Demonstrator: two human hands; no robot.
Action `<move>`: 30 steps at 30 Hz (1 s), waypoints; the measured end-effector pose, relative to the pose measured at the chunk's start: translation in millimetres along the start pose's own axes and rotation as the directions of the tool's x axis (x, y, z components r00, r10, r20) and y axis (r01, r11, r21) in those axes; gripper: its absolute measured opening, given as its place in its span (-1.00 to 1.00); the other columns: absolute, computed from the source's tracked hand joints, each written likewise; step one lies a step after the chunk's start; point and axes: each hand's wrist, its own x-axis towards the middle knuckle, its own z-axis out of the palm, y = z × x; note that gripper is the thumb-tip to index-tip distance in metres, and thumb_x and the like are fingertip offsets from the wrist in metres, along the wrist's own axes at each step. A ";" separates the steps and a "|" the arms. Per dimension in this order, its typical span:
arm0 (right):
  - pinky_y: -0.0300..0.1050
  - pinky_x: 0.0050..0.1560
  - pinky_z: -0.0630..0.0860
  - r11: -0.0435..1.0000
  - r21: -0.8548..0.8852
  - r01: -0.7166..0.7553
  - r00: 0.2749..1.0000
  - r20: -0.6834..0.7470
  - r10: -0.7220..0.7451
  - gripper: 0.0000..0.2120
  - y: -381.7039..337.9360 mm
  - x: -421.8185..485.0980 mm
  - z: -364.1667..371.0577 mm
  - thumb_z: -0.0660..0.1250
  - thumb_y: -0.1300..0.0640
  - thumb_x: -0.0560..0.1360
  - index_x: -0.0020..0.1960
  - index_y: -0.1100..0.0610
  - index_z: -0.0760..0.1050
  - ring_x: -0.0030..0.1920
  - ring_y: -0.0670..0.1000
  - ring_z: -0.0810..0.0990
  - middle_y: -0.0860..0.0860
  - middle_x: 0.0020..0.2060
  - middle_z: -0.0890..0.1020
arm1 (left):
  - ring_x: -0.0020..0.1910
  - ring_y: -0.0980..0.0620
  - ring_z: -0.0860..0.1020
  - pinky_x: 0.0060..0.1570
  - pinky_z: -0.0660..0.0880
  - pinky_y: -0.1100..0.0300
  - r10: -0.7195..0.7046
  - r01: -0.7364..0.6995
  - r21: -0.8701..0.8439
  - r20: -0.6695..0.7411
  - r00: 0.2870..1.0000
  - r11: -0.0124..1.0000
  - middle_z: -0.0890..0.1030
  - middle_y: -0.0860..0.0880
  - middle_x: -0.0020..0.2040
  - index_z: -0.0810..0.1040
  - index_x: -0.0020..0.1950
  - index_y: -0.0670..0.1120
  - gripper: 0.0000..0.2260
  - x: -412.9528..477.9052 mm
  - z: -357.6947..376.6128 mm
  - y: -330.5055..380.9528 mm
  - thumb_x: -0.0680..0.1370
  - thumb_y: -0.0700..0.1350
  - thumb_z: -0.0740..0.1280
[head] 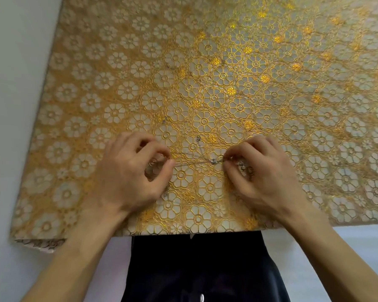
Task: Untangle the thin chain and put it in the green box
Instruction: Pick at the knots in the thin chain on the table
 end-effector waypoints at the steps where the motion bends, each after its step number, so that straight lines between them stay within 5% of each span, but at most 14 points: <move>1: -0.04 0.02 0.43 1.000 0.008 -0.006 1.000 -0.001 0.006 -0.85 0.2 -0.2 0.9 0.39 0.01 0.52 0.00 0.06 0.63 -0.01 0.07 0.49 -0.03 -0.08 0.57 | 0.03 -0.08 0.54 0.06 0.40 0.00 -0.008 0.008 -0.007 0.005 1.000 1.000 0.62 -0.02 -0.01 0.68 -0.03 -0.04 -0.76 3.0 2.3 5.7 0.50 0.10 0.36; 8: -0.02 0.00 0.45 0.999 0.049 -0.004 1.000 -0.026 0.005 -0.88 3.1 -0.7 2.3 0.44 0.03 0.52 0.01 0.05 0.66 -0.02 0.07 0.50 -0.02 -0.08 0.58 | 0.05 -0.04 0.52 0.06 0.42 0.01 0.082 -0.069 -0.106 0.126 0.989 0.992 0.60 0.03 0.05 0.69 0.12 0.06 -0.70 21.6 27.5 39.2 0.44 0.13 0.42; 13: 0.02 -0.01 0.47 0.998 0.061 -0.002 0.996 -0.089 0.007 -0.85 0.7 -5.8 5.2 0.48 0.05 0.51 0.04 0.08 0.67 -0.03 0.10 0.52 0.00 -0.04 0.59 | 0.01 -0.04 0.51 0.02 0.41 0.02 0.115 -0.104 -0.133 0.081 0.990 0.986 0.62 0.06 0.03 0.73 0.07 0.11 -0.79 23.0 33.8 38.3 0.47 0.11 0.46; 30: -0.03 0.08 0.48 0.996 0.091 -0.025 0.990 -0.136 0.037 -0.88 -12.8 -2.7 17.2 0.46 0.00 0.52 -0.02 0.04 0.69 0.02 0.08 0.51 -0.06 -0.01 0.65 | 0.08 0.02 0.52 0.08 0.34 0.11 0.005 0.013 -0.228 0.078 0.997 0.973 0.63 0.15 0.05 0.67 0.00 0.05 -0.81 25.2 35.6 40.6 0.58 0.10 0.32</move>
